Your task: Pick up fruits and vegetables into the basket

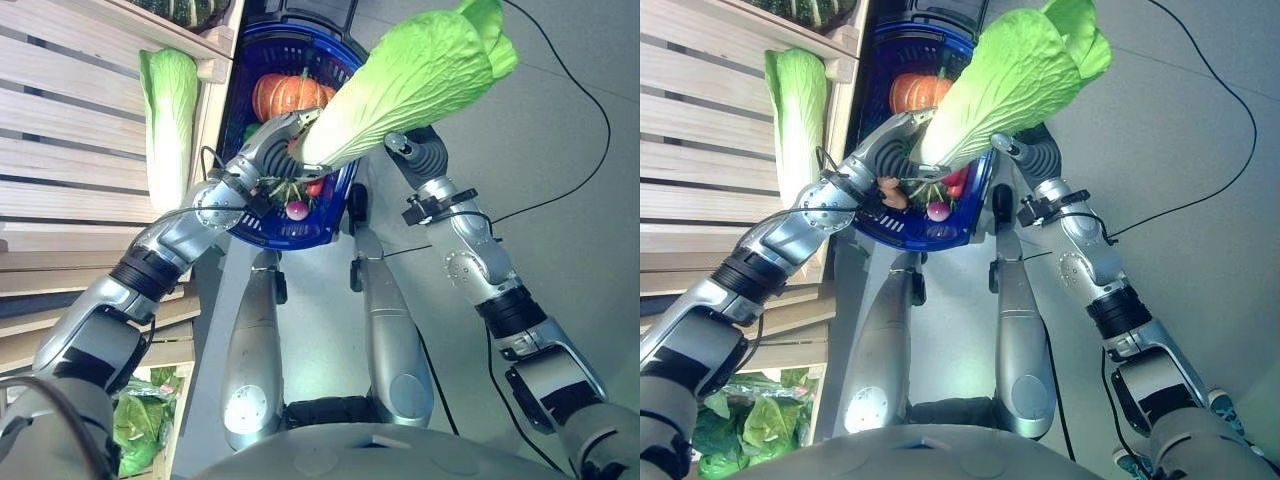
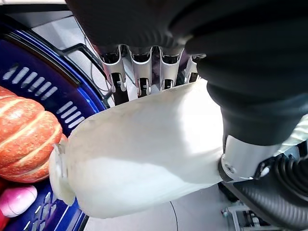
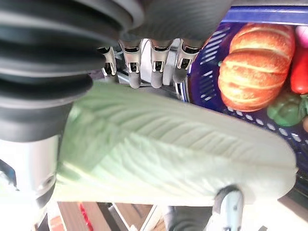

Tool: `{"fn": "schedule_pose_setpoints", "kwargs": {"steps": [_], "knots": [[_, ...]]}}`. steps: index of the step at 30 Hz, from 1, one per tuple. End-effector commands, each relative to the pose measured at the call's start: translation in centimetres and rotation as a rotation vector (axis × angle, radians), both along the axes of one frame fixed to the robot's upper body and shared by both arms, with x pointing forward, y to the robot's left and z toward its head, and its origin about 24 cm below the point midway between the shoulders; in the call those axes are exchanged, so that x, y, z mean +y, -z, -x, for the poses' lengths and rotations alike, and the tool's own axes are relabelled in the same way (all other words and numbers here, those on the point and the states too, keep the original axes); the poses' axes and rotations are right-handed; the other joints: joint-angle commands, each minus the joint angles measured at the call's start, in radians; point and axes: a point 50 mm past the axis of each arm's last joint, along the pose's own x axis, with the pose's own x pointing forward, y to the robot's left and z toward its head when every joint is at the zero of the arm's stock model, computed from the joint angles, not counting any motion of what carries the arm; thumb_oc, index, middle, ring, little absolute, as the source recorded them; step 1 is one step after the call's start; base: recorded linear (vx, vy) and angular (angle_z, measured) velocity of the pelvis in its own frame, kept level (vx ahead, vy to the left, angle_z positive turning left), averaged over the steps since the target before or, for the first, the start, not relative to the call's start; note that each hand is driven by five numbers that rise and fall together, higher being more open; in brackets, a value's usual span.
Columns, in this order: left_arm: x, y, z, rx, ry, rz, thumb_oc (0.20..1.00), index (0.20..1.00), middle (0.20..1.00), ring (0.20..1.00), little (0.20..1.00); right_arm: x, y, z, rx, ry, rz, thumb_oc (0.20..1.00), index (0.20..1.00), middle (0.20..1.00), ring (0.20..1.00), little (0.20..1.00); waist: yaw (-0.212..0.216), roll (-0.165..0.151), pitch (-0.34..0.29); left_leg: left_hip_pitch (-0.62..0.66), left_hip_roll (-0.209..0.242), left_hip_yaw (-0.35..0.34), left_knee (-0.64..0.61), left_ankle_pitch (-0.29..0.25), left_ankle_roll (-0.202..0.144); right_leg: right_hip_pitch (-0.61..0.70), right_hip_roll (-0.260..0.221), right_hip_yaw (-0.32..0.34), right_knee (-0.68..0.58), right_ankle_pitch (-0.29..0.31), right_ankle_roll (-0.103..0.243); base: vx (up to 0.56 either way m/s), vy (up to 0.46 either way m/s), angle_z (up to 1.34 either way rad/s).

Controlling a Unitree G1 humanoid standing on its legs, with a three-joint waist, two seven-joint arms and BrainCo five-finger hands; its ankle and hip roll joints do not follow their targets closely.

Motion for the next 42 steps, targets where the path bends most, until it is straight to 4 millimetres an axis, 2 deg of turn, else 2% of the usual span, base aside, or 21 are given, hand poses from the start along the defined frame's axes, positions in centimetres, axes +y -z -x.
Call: {"fn": "schedule_pose_setpoints", "kwargs": {"steps": [1, 4, 11, 16, 17, 23, 25, 26, 38, 41, 42], "knots": [[-2.7, -2.2, 2.0, -0.109, 0.151, -0.016, 0.200, 0.200, 0.200, 0.200, 0.200, 1.1, -3.1, 1.5, -0.144, -0.101, -0.041, 1.000, 1.000, 1.000, 1.000, 1.000, -0.009, 0.048, -0.029, 0.026, -0.028, 0.021, -0.152, 0.078, 0.026, 0.083, 0.078, -0.072, 0.080, -0.155, 0.026, 0.00, 0.000, 0.00], [-2.6, -1.9, 1.8, -0.081, 0.137, -0.051, 0.200, 0.200, 0.200, 0.200, 0.200, 1.1, -3.3, 1.6, -0.151, -0.110, -0.046, 1.000, 1.000, 1.000, 1.000, 1.000, -0.009, 0.047, -0.029, 0.027, -0.027, 0.022, -0.152, 0.077, 0.026, 0.083, 0.078, -0.073, 0.079, -0.155, 0.027, 0.00, 0.000, 0.00], [-1.8, 0.5, 0.6, 0.062, 0.054, -0.213, 0.200, 0.200, 0.200, 0.200, 0.200, 1.2, -3.7, 2.0, -0.171, -0.158, -0.052, 1.000, 1.000, 1.000, 1.000, 1.000, -0.011, 0.042, -0.029, 0.034, -0.025, 0.024, -0.161, 0.078, 0.025, 0.089, 0.078, -0.076, 0.070, -0.151, 0.032, 0.00, 0.000, 0.00], [-1.6, 1.4, 0.4, 0.105, 0.042, -0.254, 0.200, 0.200, 0.200, 0.200, 0.200, 1.4, -3.9, 2.1, -0.187, -0.185, -0.057, 1.000, 1.000, 1.000, 1.000, 1.000, -0.011, 0.041, -0.029, 0.033, -0.024, 0.025, -0.163, 0.078, 0.024, 0.088, 0.077, -0.079, 0.068, -0.151, 0.034, 0.00, 0.000, 0.00], [-1.6, 1.5, 0.4, 0.113, 0.042, -0.264, 0.200, 0.200, 0.200, 0.200, 0.200, 1.4, -4.1, 2.3, -0.200, -0.192, -0.063, 0.200, 0.200, 0.200, 0.200, 0.200, -0.010, 0.040, -0.029, 0.032, -0.024, 0.024, -0.164, 0.078, 0.024, 0.087, 0.077, -0.080, 0.068, -0.151, 0.035, 0.00, 0.000, 0.00], [-1.6, 1.8, 0.4, 0.125, 0.039, -0.270, 0.200, 0.200, 0.200, 0.200, 0.200, 1.5, -4.2, 2.3, -0.200, -0.188, -0.076, 0.200, 0.200, 0.200, 0.200, 0.200, -0.008, 0.040, -0.029, 0.030, -0.025, 0.022, -0.163, 0.077, 0.023, 0.086, 0.077, -0.083, 0.068, -0.151, 0.036, 0.00, 0.000, 0.00], [-1.6, 1.9, 0.4, 0.126, 0.031, -0.269, 0.940, 0.940, 0.940, 0.940, 0.940, 1.5, -4.1, 2.3, -0.199, -0.187, -0.081, 0.200, 0.200, 0.200, 0.200, 0.200, -0.007, 0.039, -0.029, 0.030, -0.025, 0.023, -0.164, 0.077, 0.024, 0.086, 0.076, -0.084, 0.066, -0.150, 0.036, 0.00, 0.000, 0.00], [-1.6, 2.0, 0.4, 0.129, 0.024, -0.271, 1.000, 1.000, 1.000, 1.000, 1.000, 1.4, -4.0, 2.3, -0.200, -0.184, -0.082, 0.200, 0.200, 0.200, 0.200, 0.200, -0.006, 0.038, -0.029, 0.029, -0.025, 0.022, -0.163, 0.076, 0.023, 0.085, 0.076, -0.086, 0.067, -0.151, 0.037, 0.00, 0.000, 0.00], [-1.4, 2.2, 0.4, 0.123, 0.007, -0.239, 1.000, 1.000, 1.000, 1.000, 1.000, 1.3, -3.9, 2.3, -0.202, -0.185, -0.086, 0.200, 0.200, 0.200, 0.200, 0.200, -0.003, 0.033, -0.029, 0.030, -0.027, 0.020, -0.162, 0.072, 0.024, 0.086, 0.076, -0.091, 0.068, -0.154, 0.037, 0.00, 0.000, 0.00], [-1.3, 2.1, 0.4, 0.120, -0.002, -0.156, 1.000, 1.000, 1.000, 1.000, 1.000, 1.4, -3.9, 2.4, -0.201, -0.183, -0.088, 0.200, 0.200, 0.200, 0.200, 0.200, -0.002, 0.033, -0.029, 0.028, -0.027, 0.019, -0.160, 0.071, 0.024, 0.085, 0.076, -0.091, 0.070, -0.155, 0.038, 0.00, 0.000, 0.00], [-1.2, 2.0, 0.4, 0.114, -0.015, -0.077, 1.000, 1.000, 1.000, 1.000, 1.000, 1.4, -3.8, 2.4, -0.202, -0.180, -0.090, 0.200, 0.200, 0.200, 0.200, 0.200, 0.000, 0.033, -0.029, 0.028, -0.027, 0.017, -0.159, 0.071, 0.024, 0.085, 0.076, -0.091, 0.071, -0.155, 0.037, 0.00, 0.000, 0.00]]}}
